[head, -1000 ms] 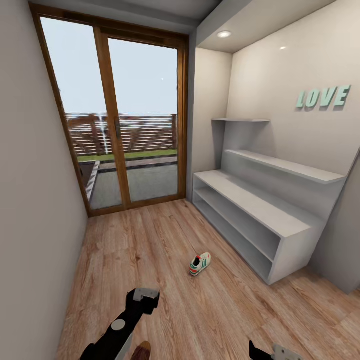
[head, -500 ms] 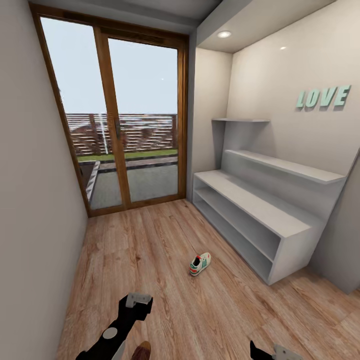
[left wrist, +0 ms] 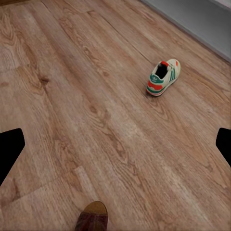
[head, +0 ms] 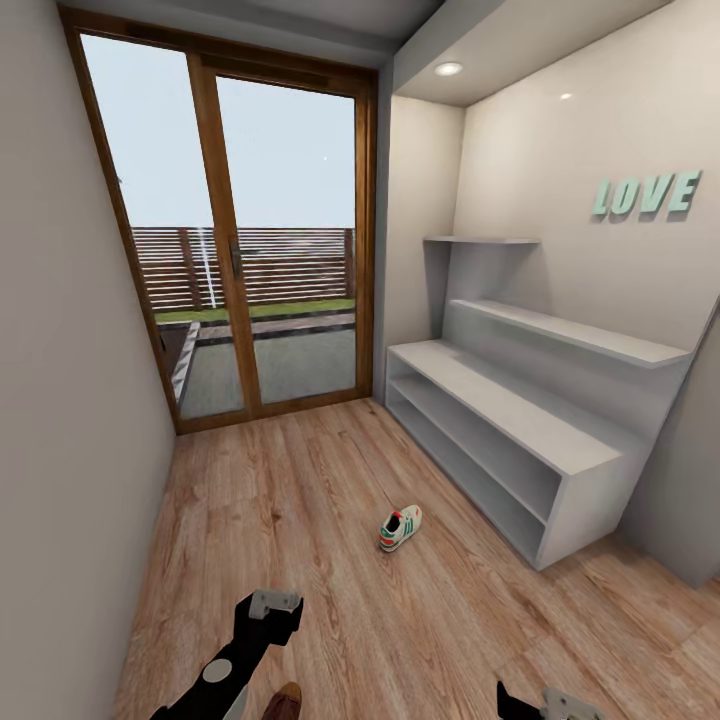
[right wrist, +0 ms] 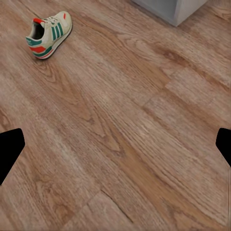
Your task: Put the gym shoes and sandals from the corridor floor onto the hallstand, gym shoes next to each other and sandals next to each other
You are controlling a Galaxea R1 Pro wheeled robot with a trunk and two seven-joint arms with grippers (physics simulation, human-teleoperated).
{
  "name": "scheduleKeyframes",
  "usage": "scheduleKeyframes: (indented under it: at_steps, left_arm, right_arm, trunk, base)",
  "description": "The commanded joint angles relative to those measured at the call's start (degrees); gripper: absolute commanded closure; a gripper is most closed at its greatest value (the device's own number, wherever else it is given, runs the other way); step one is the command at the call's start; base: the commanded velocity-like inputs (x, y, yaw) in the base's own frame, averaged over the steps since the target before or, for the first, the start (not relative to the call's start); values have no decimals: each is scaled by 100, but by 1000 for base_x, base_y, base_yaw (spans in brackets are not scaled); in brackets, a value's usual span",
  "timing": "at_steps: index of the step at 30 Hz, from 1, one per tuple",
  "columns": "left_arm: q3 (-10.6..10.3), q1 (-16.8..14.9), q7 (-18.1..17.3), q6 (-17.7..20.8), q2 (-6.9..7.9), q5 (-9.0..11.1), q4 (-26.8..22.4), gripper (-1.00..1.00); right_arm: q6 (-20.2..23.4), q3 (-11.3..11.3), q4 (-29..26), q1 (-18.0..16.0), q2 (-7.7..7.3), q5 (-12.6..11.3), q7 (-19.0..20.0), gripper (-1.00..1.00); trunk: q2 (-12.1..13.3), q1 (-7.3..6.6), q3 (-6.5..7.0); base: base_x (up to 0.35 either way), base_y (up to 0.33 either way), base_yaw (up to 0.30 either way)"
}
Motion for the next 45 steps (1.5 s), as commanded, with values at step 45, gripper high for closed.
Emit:
scheduleKeyframes:
  at_steps: [45]
  left_arm:
    - [2,-10,1,-19,11,23,1,-100]
  right_arm:
    - [468,-12,-75,5,-12,124,3,-100]
  trunk:
    - [-926,505,-597]
  base:
    - [0,0,22]
